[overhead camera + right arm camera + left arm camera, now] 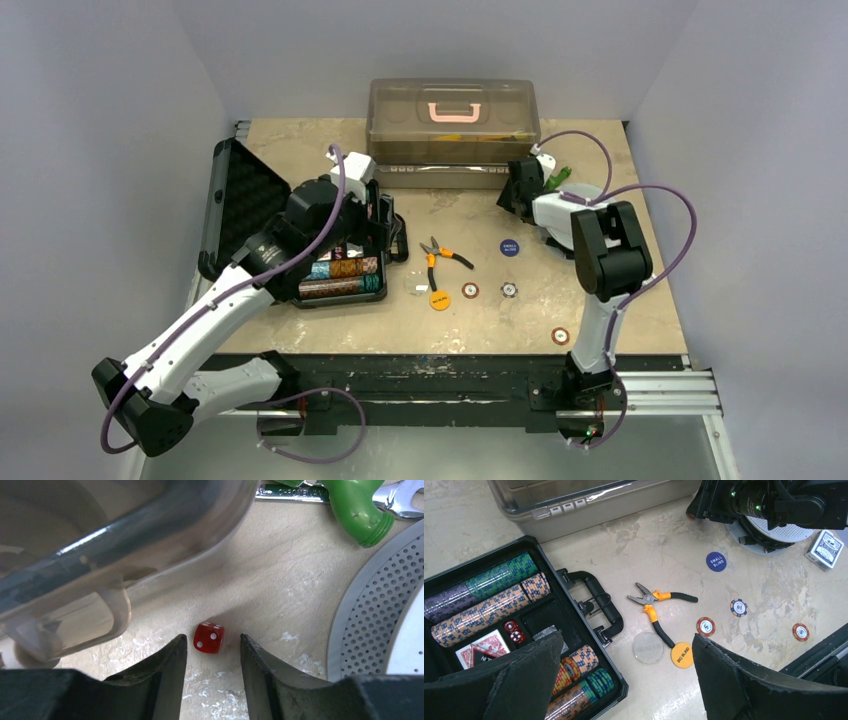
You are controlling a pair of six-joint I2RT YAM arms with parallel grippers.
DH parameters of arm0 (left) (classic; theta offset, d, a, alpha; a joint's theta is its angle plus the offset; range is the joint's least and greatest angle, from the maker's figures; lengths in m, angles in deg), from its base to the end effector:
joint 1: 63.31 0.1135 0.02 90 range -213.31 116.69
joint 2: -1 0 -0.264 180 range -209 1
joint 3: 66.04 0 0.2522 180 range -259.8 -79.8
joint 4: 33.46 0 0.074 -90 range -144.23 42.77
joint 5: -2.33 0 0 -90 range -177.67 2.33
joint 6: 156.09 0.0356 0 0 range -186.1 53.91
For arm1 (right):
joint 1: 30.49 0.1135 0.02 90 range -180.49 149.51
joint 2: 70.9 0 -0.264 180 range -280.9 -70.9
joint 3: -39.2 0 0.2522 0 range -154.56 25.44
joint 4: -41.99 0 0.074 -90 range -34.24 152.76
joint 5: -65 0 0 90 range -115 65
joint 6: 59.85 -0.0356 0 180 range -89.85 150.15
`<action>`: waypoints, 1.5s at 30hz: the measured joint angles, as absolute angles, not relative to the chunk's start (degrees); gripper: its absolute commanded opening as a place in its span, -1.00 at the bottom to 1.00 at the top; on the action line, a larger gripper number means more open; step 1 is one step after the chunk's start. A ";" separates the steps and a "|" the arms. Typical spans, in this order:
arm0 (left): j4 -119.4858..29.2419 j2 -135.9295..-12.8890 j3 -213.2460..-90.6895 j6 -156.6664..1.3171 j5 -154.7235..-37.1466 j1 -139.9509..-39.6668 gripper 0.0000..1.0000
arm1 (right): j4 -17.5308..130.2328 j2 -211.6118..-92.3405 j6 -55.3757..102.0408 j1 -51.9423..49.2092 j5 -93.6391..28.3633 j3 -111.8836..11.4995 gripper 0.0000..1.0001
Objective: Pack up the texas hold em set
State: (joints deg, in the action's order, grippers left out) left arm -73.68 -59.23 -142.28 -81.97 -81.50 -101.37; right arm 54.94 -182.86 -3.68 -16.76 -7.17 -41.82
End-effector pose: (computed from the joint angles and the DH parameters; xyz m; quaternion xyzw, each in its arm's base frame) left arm 0.1843 -0.1395 0.3674 0.1326 0.8284 -0.2057 0.5038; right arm 0.4036 0.0874 0.1539 0.2184 0.8845 0.0255 0.4115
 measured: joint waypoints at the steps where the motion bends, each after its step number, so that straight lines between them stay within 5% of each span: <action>1: -73.99 -59.01 -142.28 -81.97 -81.50 -101.37 0.94 | 54.56 -183.08 -3.70 -16.73 -6.58 -41.82 -0.23; 4: -74.89 -57.96 -142.28 -82.00 -81.59 -101.37 0.94 | 54.37 -183.80 -4.16 -16.67 -5.53 -42.46 -0.25; 13: -76.11 -57.15 -142.28 -82.26 -81.70 -101.37 0.94 | 54.46 -184.19 -5.01 -16.76 -5.01 -42.92 -0.82; 18: -76.48 -57.18 -142.28 -84.18 -81.91 -101.37 0.95 | 56.92 -182.46 -5.08 -16.80 -7.70 -42.24 -0.94; 28: -73.53 -56.04 -139.57 -90.65 -88.47 -101.20 1.00 | 60.12 -165.52 -6.52 -17.17 -43.61 -34.74 -0.97; 35: -62.80 -52.43 -134.26 -93.58 -98.20 -100.98 0.96 | 49.30 -159.97 -30.08 -16.93 -72.90 -28.32 -1.00; 45: -49.79 -56.48 -133.73 -87.33 -106.29 -100.94 0.88 | 28.18 -148.48 -66.69 -14.46 -78.99 -23.51 -1.00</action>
State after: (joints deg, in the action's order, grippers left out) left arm -49.79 -56.48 -133.73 -87.33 -106.29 -100.94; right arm 28.18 -148.48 -66.69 -14.46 -78.99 -23.51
